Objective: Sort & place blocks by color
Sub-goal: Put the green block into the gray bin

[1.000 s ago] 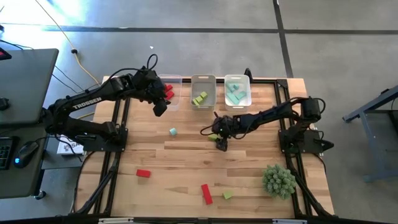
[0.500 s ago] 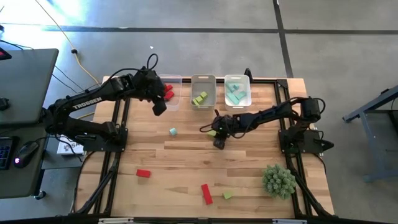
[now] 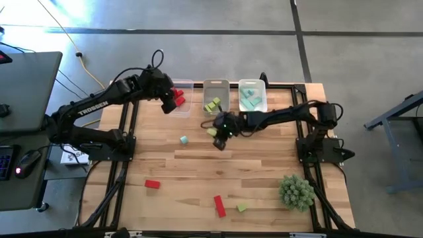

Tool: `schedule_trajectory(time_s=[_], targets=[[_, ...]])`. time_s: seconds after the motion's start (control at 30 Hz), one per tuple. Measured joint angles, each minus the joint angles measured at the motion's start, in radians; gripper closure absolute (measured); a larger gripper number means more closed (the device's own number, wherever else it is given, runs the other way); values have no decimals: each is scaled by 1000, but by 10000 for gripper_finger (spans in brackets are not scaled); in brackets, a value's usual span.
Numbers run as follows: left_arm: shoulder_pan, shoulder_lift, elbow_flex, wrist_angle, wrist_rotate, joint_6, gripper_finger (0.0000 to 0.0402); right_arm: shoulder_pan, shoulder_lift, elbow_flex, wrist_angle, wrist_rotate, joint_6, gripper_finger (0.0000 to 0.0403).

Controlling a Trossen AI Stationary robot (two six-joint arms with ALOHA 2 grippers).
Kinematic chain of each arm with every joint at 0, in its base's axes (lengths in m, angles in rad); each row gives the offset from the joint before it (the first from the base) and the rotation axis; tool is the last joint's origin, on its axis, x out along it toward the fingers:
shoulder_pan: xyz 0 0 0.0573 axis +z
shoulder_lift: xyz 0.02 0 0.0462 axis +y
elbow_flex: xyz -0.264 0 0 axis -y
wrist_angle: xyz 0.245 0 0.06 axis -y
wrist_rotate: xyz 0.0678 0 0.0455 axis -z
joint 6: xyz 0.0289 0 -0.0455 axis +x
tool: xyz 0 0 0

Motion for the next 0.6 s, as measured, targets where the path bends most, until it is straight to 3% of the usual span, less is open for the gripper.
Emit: schedule_trajectory(time_s=[0.3, 0.6], targets=[[73, 0, 0, 63, 1, 0, 227, -110, -2, 145, -16, 112, -50, 306], [89, 0, 0, 61, 2, 0, 227, -233, -3, 198, -7, 197, -93, 306]])
